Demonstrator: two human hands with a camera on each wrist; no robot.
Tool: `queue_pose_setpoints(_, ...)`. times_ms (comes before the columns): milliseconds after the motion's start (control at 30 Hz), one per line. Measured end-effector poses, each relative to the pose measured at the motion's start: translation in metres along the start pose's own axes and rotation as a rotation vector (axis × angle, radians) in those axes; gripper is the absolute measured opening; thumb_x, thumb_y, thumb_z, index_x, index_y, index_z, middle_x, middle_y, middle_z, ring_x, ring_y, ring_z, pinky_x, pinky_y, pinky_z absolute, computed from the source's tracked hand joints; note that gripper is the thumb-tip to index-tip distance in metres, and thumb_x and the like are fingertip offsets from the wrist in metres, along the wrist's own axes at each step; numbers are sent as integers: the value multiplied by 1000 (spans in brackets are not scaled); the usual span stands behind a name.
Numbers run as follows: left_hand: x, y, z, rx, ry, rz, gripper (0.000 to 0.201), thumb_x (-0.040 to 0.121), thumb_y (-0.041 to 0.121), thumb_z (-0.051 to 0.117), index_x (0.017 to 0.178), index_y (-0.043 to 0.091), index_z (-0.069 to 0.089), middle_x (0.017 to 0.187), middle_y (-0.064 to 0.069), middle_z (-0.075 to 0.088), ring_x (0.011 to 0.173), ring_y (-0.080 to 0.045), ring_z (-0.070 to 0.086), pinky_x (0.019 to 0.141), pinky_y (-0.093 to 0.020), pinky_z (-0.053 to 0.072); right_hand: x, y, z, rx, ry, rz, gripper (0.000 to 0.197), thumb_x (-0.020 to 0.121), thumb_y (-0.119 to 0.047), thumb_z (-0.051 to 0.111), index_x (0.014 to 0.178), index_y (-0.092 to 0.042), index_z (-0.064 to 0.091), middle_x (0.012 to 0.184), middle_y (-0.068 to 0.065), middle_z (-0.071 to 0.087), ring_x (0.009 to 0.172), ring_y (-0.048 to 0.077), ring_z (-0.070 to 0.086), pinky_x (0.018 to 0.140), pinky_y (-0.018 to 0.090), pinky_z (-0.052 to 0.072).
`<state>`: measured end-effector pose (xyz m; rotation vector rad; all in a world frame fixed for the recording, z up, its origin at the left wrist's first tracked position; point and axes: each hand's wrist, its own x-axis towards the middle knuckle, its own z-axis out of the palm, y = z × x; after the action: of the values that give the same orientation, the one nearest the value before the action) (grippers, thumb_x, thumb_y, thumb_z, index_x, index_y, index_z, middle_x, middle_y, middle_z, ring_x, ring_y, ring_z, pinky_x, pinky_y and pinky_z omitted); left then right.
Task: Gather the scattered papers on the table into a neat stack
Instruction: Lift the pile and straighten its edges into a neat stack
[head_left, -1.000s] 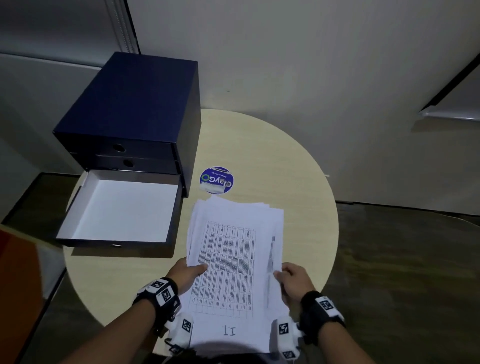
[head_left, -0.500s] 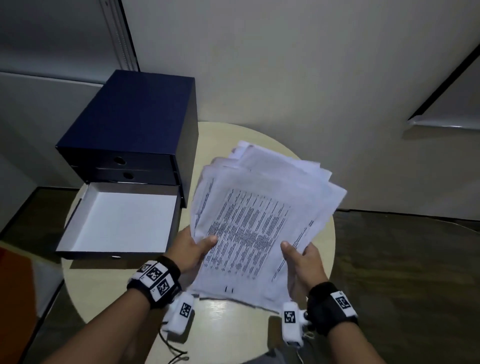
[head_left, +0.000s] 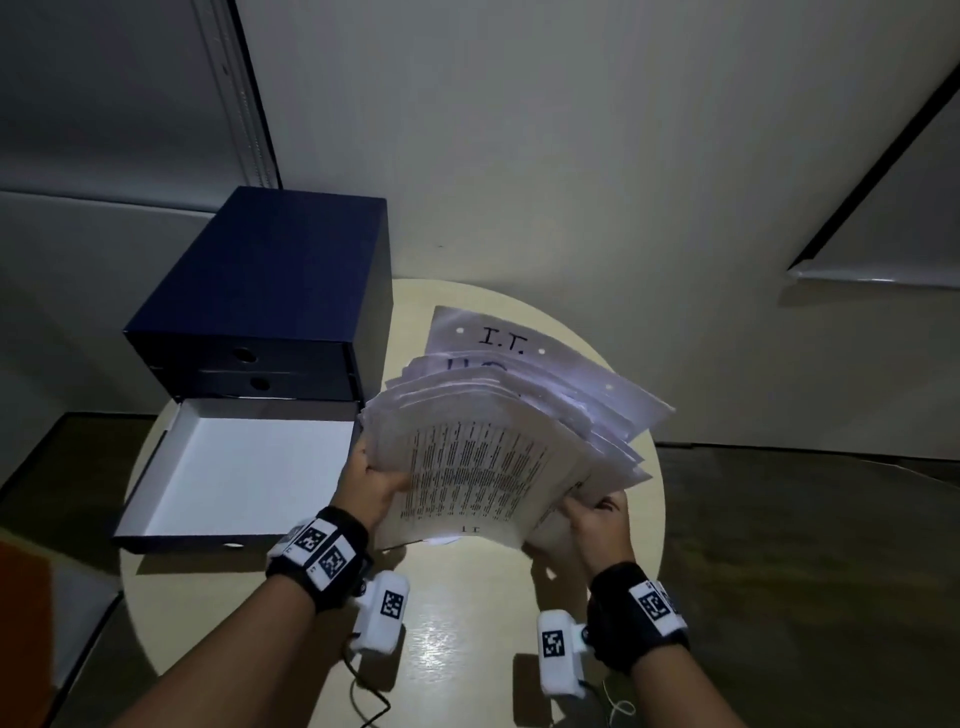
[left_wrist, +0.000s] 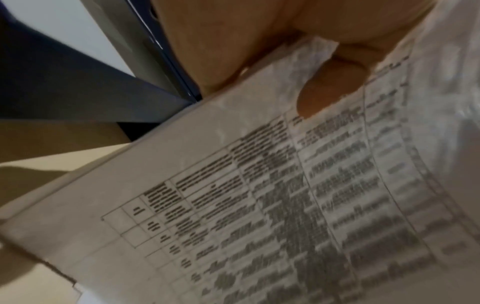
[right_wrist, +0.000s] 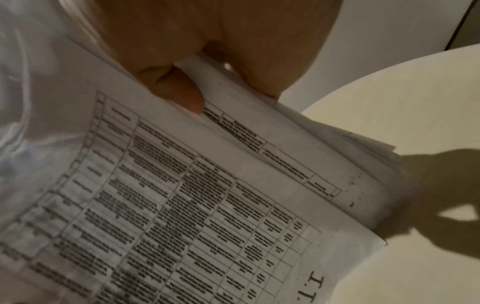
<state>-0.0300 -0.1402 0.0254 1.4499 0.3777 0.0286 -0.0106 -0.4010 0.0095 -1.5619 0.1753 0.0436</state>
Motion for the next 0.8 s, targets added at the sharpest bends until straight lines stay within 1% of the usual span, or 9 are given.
queue_pose_setpoints(133,6,-4,-11,2,23,-52,53,52,3,66,105,1,64,98,-19,70,101,-39,65,81,-50,56,4,0,4,46,-20,-24,34,57,2,57,89,-7,64,77,0,71,74,3,68,68,20,55)
queue_pose_setpoints(233,0,-4,-12,39,48,-55,33,50,4,72,83,6,68,90,-13,69,95,-33,63,80,-37,51,8,5,0,11,-41,65,33,60,3,60,93,-1,60,77,4,64,74,6,63,65,22,51)
queue_pose_setpoints(333,-5,-5,-10,-20,84,-46,45,48,4,77,92,6,68,86,-9,70,85,-27,61,71,-31,47,9,13,-8,-12,-130,219,22,92,8,57,109,-4,51,89,-4,56,95,9,57,59,16,50)
queue_pose_setpoints(400,-4,-4,-8,-47,88,-23,45,41,7,74,85,6,69,77,-2,73,80,-25,64,74,-33,51,6,4,-5,13,-137,194,31,87,8,59,115,1,49,92,2,58,95,19,59,56,11,50)
queue_pose_setpoints(500,2,0,-2,-83,91,8,47,56,0,71,102,3,63,91,-9,73,85,-21,71,71,-31,57,4,-9,4,39,-169,17,62,64,9,54,124,-1,46,103,13,64,90,6,69,75,26,58)
queue_pose_setpoints(600,2,5,10,-42,111,42,31,80,-2,74,108,7,63,98,-9,70,92,-21,66,79,-25,53,1,-7,17,-115,-183,-96,55,83,19,58,120,-21,51,116,3,62,108,6,63,100,41,51)
queue_pose_setpoints(667,5,5,14,-40,143,68,36,82,1,73,115,4,61,105,-10,70,97,-21,65,81,-23,51,5,-6,21,-111,-55,-119,43,89,11,63,120,-20,59,118,7,68,111,12,65,103,43,51)
queue_pose_setpoints(733,5,11,13,-58,164,91,44,80,5,76,120,3,59,109,-12,70,101,-23,66,83,-27,53,9,-9,23,-61,27,-111,34,90,7,65,121,-5,63,113,12,72,105,13,69,100,50,53)
queue_pose_setpoints(800,2,19,12,-84,175,85,40,77,4,78,114,5,62,101,-8,73,96,-18,69,80,-29,56,7,-15,23,5,42,-85,36,90,2,68,123,-10,62,114,8,72,106,13,68,102,47,52)
